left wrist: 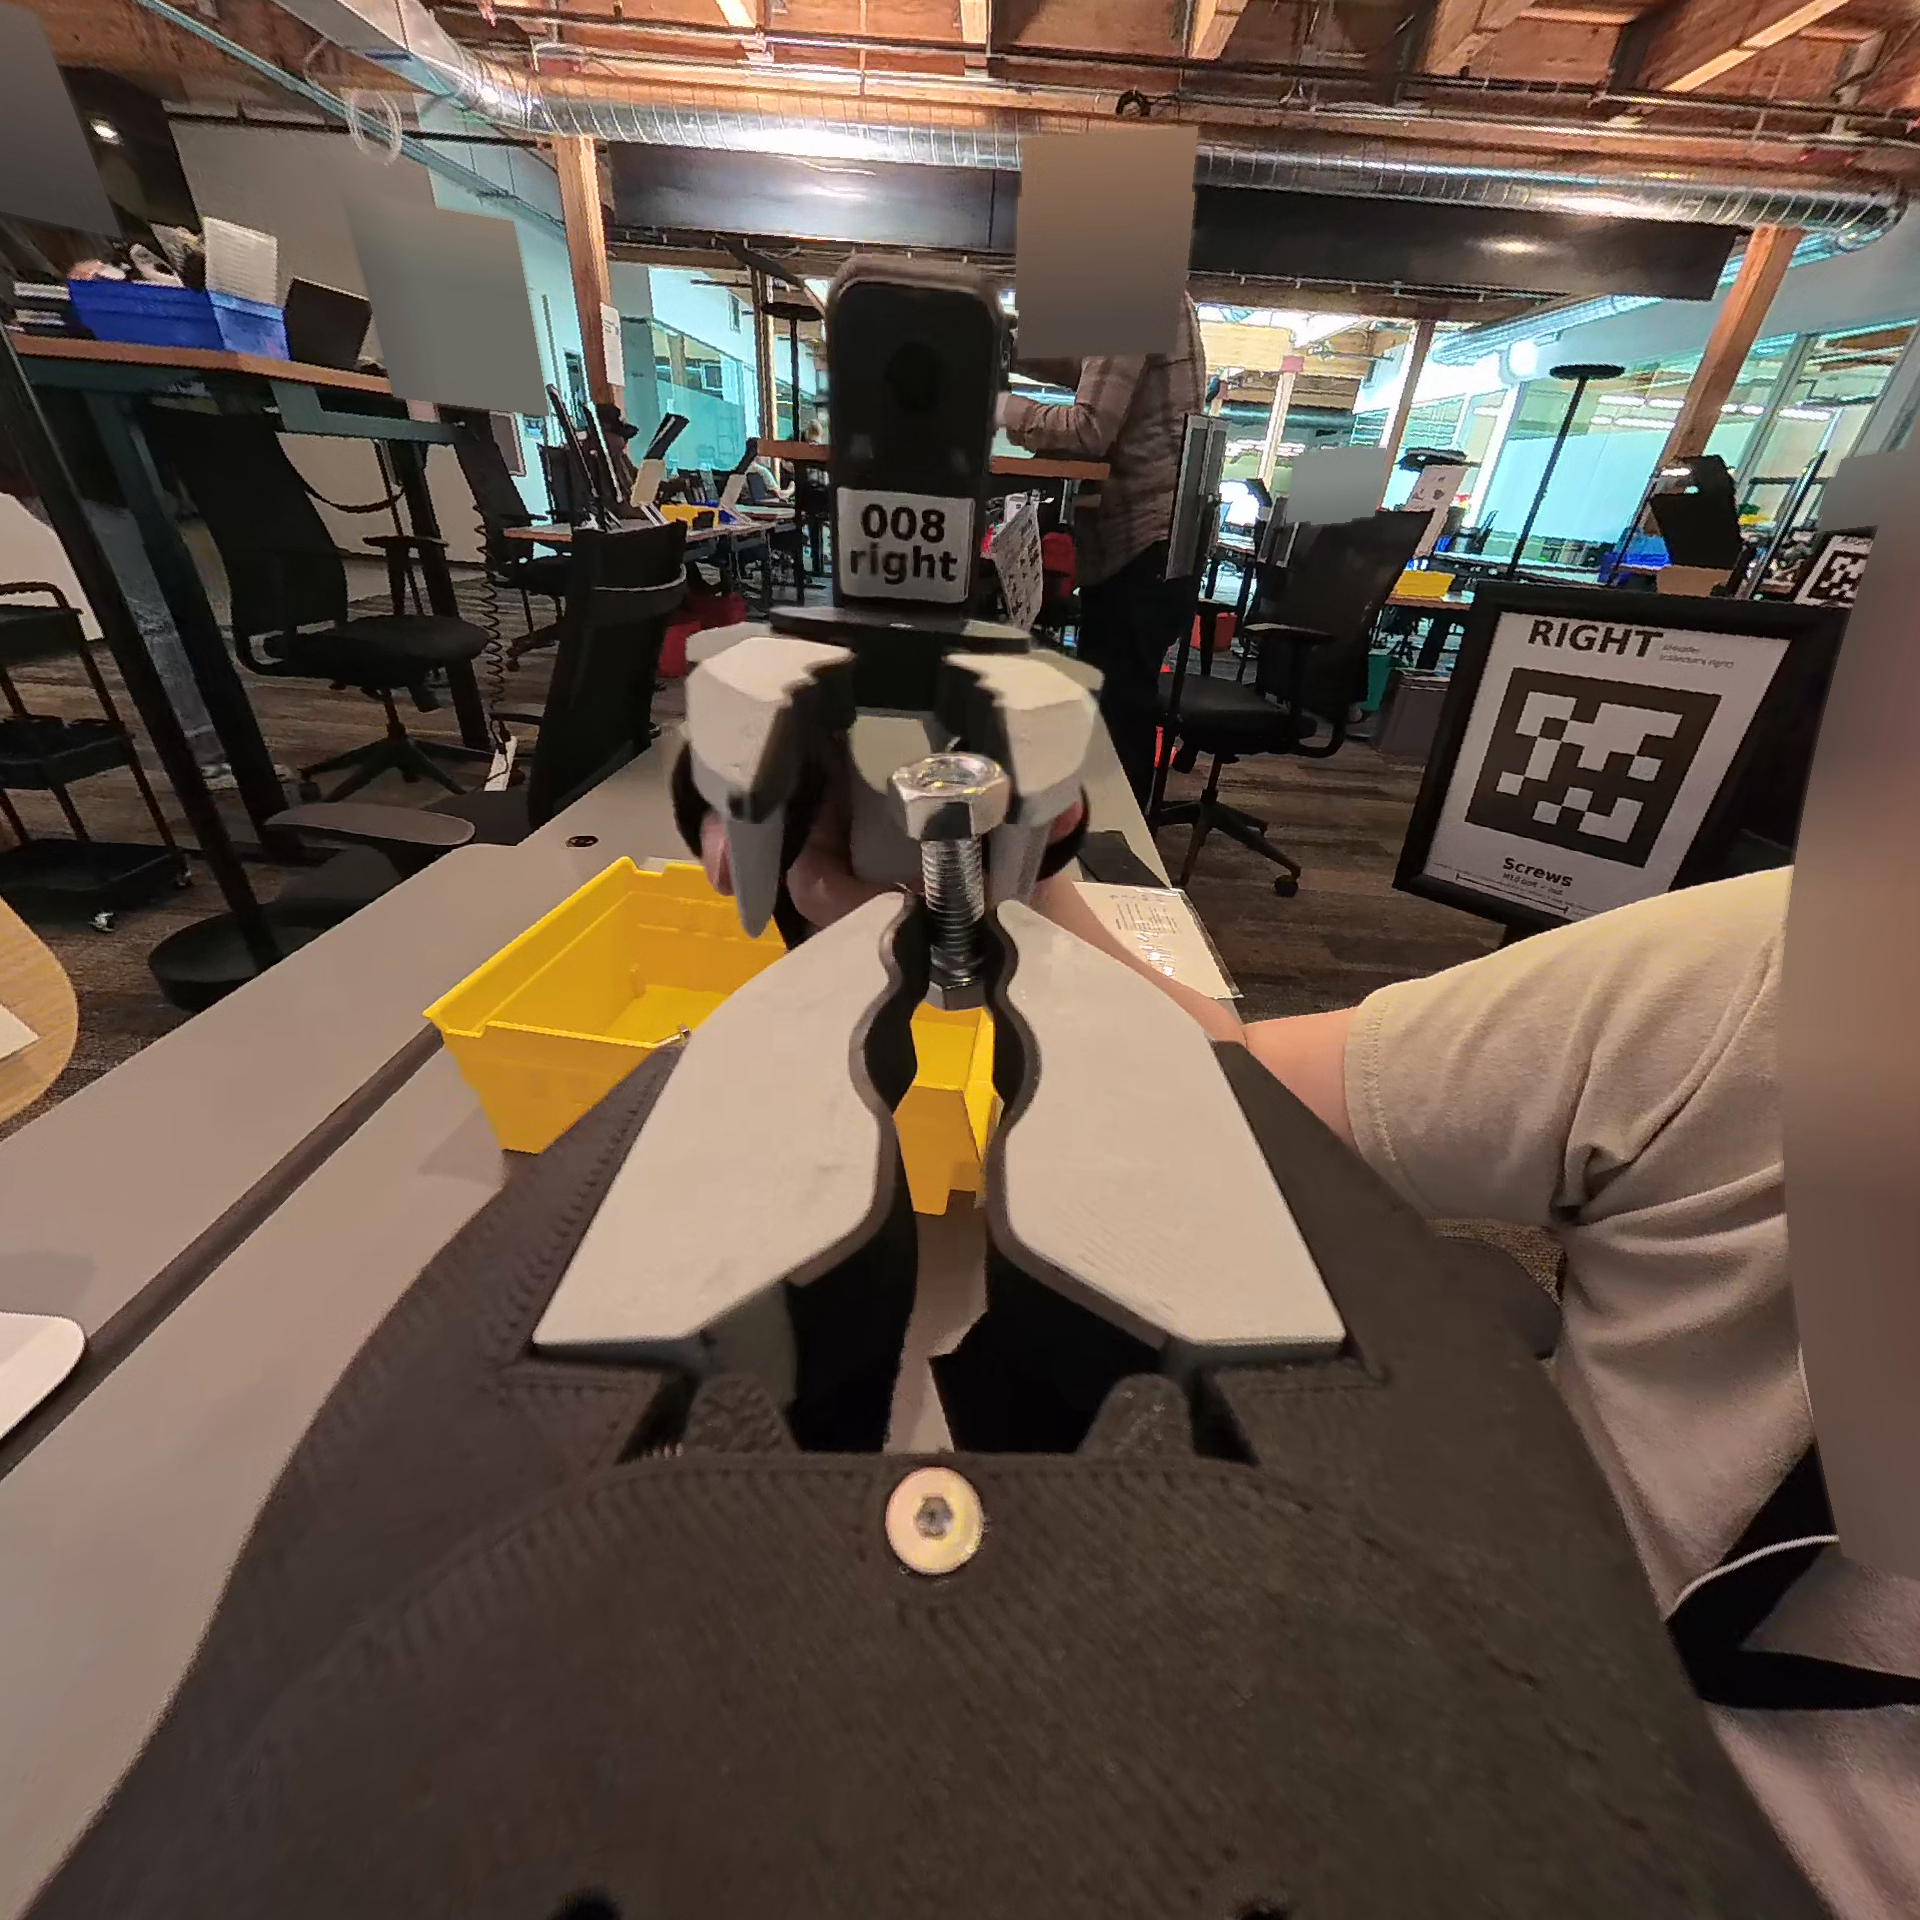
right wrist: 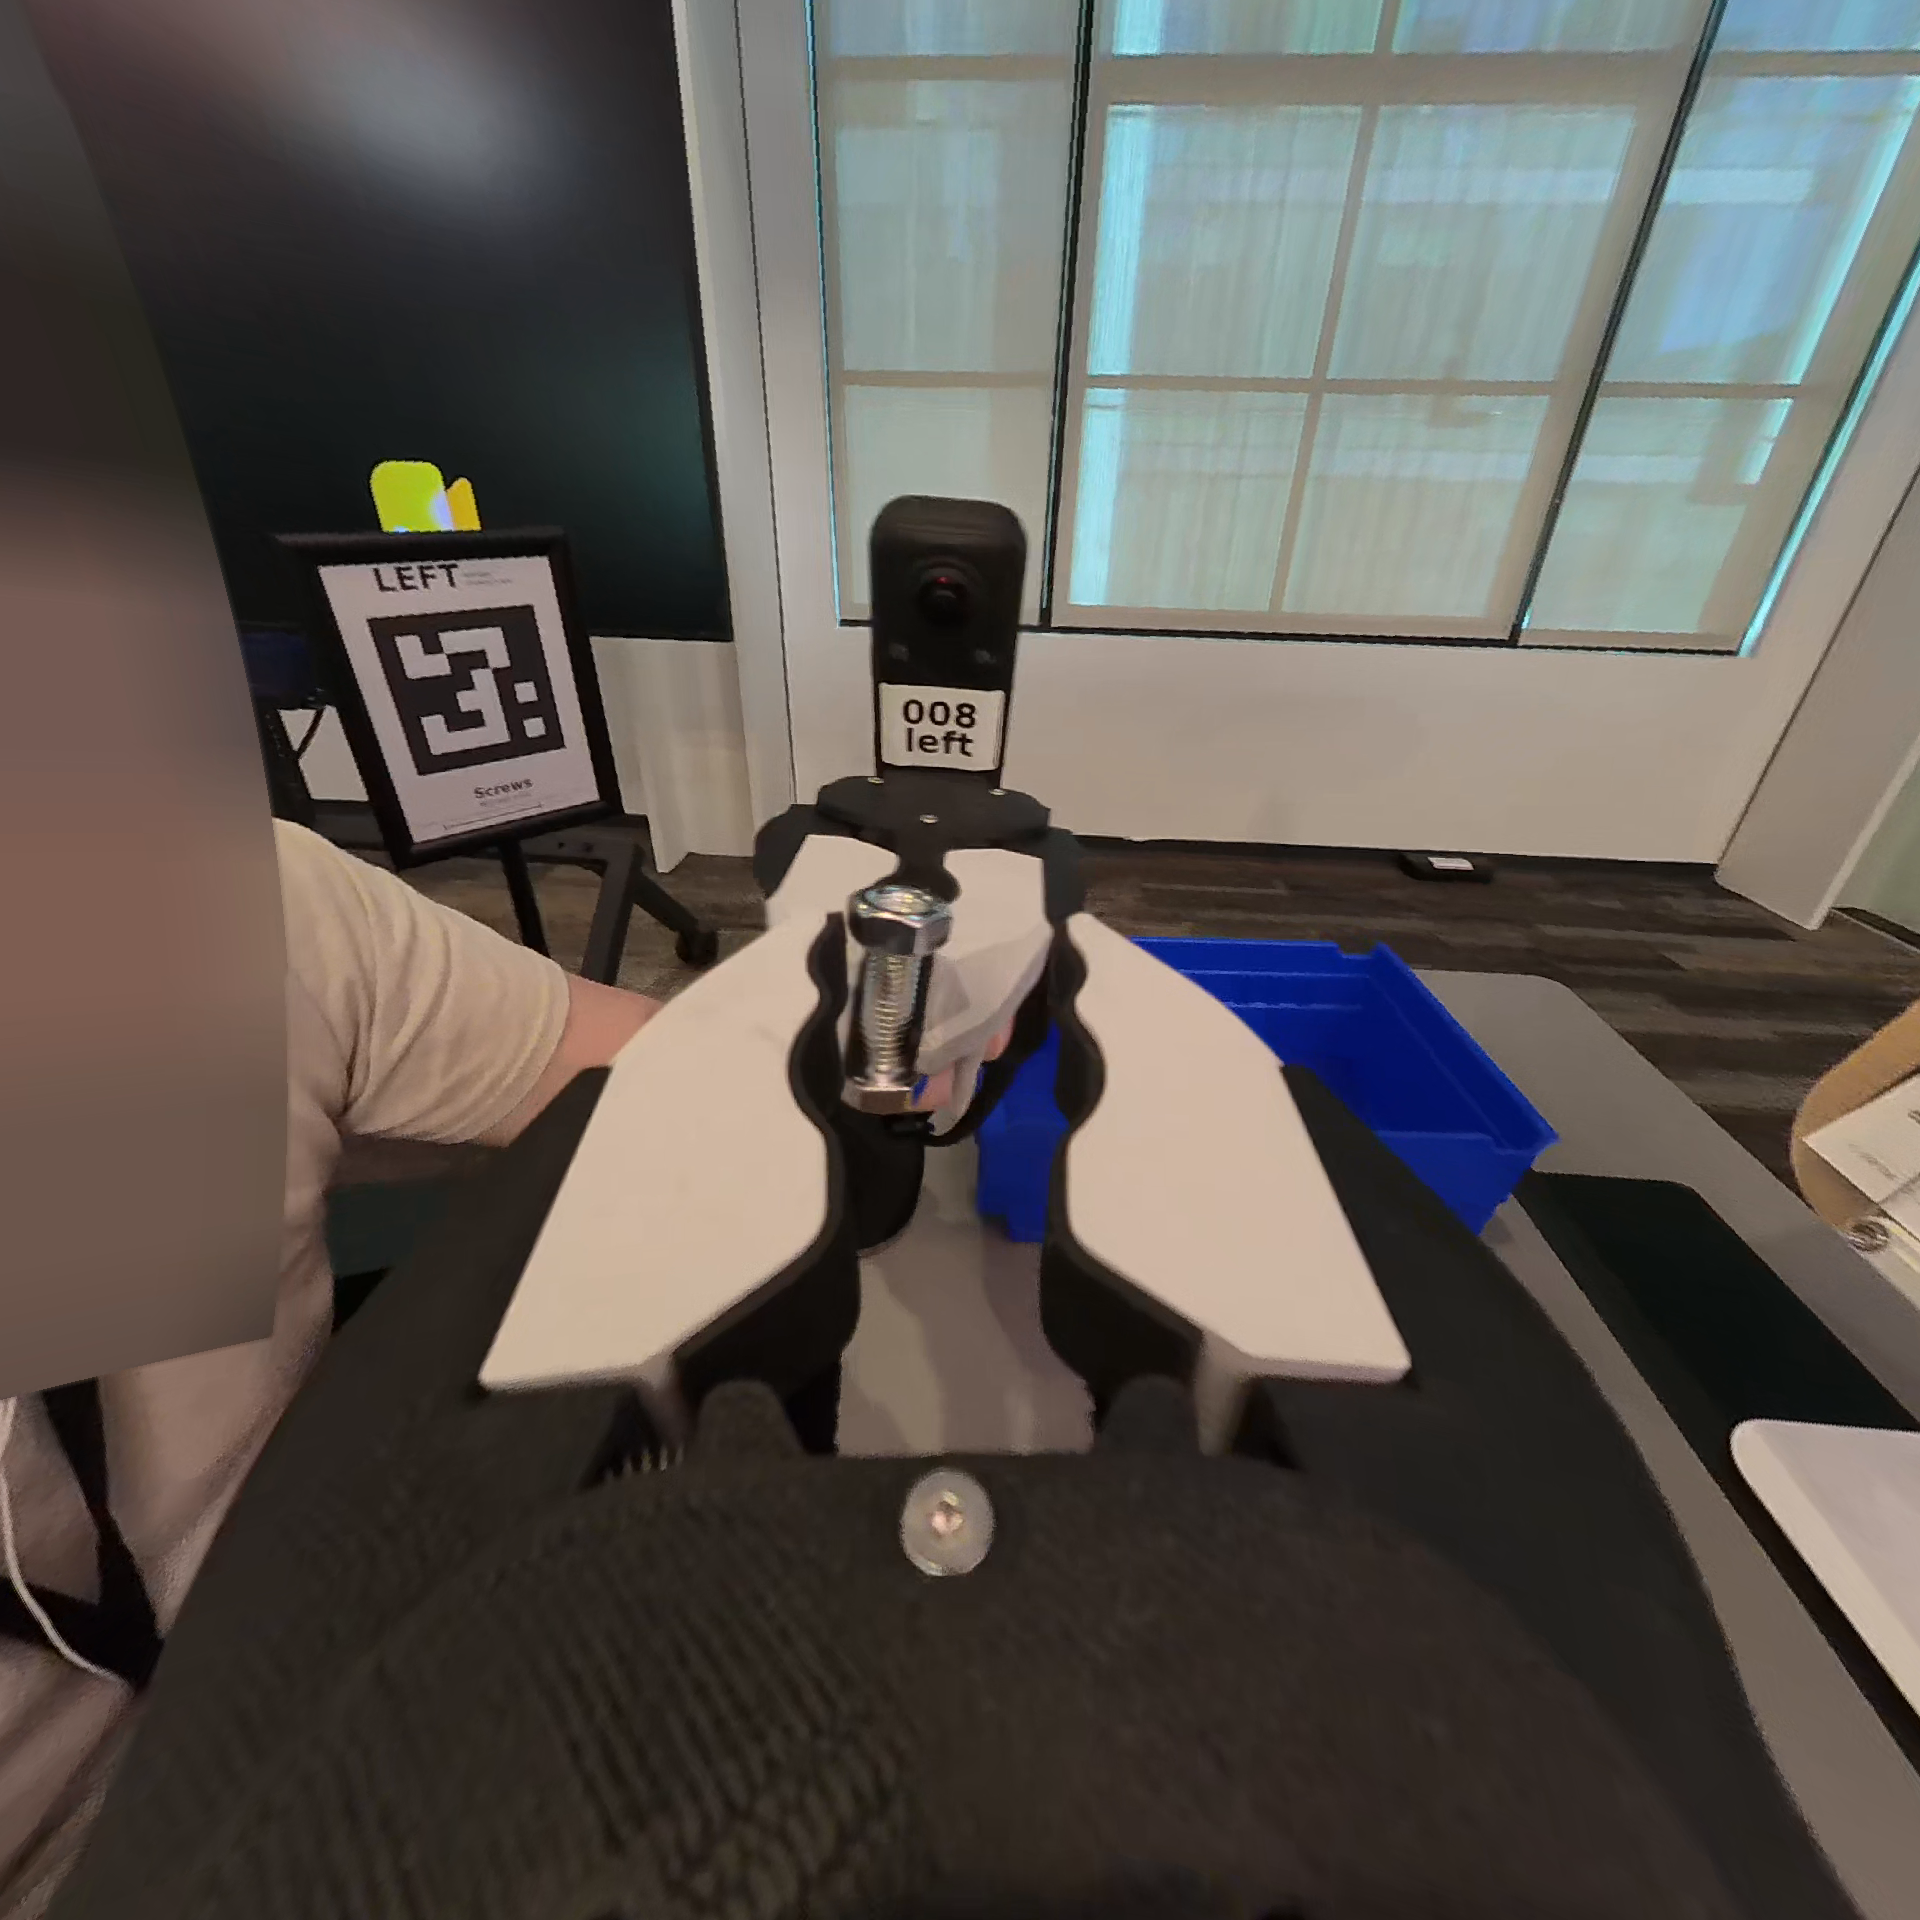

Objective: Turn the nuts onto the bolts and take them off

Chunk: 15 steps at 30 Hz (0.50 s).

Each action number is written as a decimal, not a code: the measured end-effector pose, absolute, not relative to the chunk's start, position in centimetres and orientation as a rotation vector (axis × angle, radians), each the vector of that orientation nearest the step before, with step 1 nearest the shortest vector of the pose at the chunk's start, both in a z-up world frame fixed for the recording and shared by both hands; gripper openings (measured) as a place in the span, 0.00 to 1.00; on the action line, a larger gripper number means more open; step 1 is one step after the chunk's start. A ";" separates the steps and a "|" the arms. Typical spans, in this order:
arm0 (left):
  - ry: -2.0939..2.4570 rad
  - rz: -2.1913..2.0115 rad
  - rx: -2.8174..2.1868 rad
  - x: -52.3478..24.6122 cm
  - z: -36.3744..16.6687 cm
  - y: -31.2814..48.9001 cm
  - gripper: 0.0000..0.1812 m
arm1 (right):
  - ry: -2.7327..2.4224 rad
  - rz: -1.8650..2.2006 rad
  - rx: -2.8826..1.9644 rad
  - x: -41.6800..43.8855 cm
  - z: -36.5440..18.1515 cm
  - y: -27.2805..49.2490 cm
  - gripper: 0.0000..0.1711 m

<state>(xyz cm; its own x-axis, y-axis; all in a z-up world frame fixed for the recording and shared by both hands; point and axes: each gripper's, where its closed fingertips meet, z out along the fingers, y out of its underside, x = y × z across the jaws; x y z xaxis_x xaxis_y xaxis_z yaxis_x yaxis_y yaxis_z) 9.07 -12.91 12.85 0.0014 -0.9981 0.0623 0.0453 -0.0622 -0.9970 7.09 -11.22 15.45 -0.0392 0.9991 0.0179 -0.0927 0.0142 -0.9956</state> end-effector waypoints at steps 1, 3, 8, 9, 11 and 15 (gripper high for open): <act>1.140 -1.268 -1.225 9.1 12.9 -12.9 0.05 | -1.169 1.288 -1.109 7.3 15.5 -11.0 0.23; 1.140 -1.271 -1.223 9.0 13.0 -12.9 0.05 | -1.147 1.330 -1.119 7.8 15.6 -10.6 0.22; 1.130 -1.261 -1.225 8.8 13.0 -12.6 0.05 | -1.150 1.325 -1.089 7.7 16.2 -11.4 0.23; 1.124 -1.253 -1.228 8.8 13.0 -12.5 0.05 | -1.161 1.302 -1.097 7.4 16.1 -11.6 0.23; 1.120 -1.239 -1.234 8.8 12.9 -12.3 0.05 | -1.165 1.255 -1.124 6.9 15.7 -11.6 0.23; 1.116 -1.227 -1.238 8.8 12.9 -12.2 0.05 | -1.140 1.225 -1.138 6.7 15.9 -11.4 0.21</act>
<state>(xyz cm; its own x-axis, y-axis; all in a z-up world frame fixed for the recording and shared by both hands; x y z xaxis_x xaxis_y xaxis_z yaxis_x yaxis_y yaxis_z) 8.77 -12.21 12.93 0.0505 -0.9974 0.0513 0.0440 -0.0491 -0.9978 6.70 -11.43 15.86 0.0170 0.9997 0.0168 -0.0888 0.0183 -0.9959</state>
